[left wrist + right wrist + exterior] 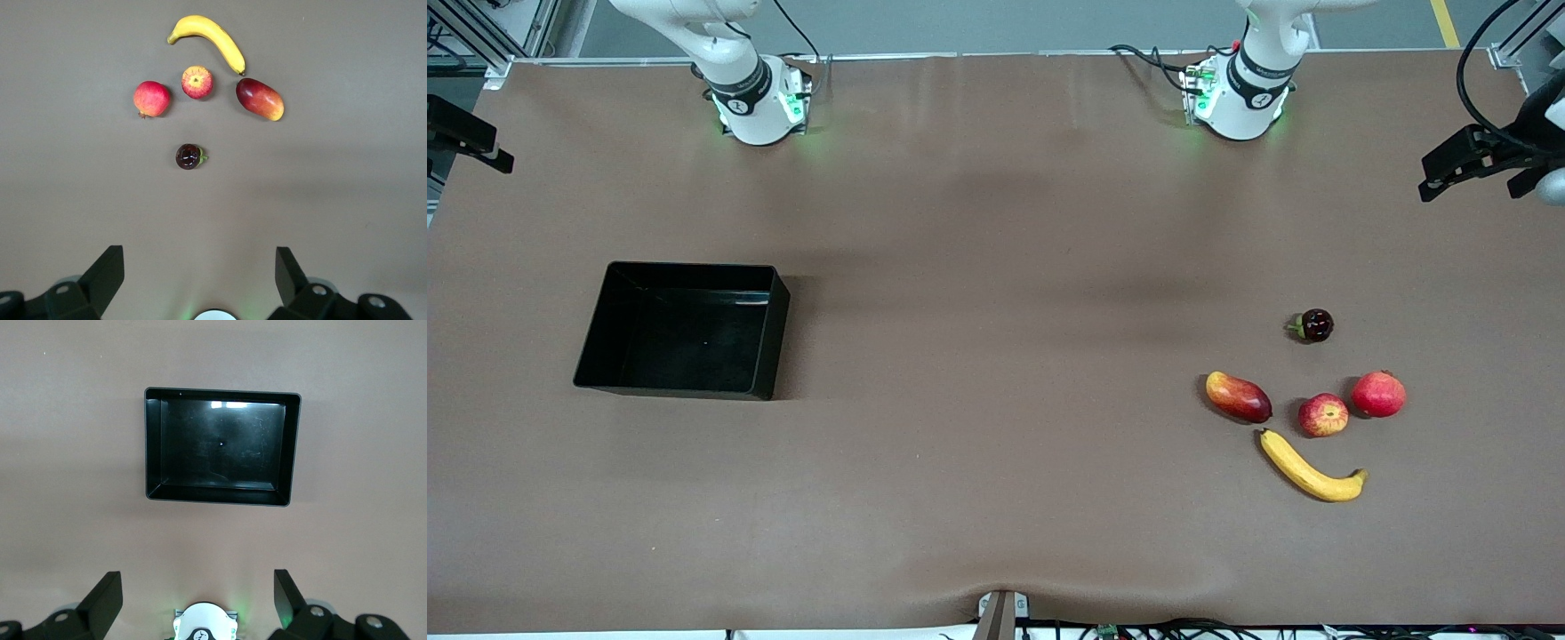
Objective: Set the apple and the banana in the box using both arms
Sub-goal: 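Move the left gripper down over the red-yellow apple among the fruit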
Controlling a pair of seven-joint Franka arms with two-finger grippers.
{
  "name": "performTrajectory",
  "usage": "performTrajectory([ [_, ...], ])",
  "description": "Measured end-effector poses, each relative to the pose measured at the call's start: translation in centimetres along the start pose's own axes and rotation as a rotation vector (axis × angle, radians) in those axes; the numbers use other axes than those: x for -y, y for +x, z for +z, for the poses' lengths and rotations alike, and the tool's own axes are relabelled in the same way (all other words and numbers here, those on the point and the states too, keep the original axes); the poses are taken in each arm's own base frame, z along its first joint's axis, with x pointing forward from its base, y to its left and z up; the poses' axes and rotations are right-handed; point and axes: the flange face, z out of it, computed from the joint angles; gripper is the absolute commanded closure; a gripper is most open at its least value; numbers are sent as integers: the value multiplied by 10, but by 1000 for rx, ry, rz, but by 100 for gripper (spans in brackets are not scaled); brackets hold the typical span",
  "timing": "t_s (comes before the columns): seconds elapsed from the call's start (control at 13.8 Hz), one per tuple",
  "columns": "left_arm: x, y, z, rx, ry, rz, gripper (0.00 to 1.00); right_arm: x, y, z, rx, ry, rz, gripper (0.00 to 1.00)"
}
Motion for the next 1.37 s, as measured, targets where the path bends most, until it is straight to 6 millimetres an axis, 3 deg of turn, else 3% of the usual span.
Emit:
performTrajectory([
  [0.43,2,0,1,5,0,-4,0,0,0,0,0,0,0,0],
  [0.94,8,26,42,81,17,-21,0,-1,1,2,3,0,1,0],
  [1.16,16,57,74,51,75,-29,0,-2,3,4,8,1,3,0],
  [1.37,37,100,148,71,68,-52,0,-2,3,4,8,1,4,0],
])
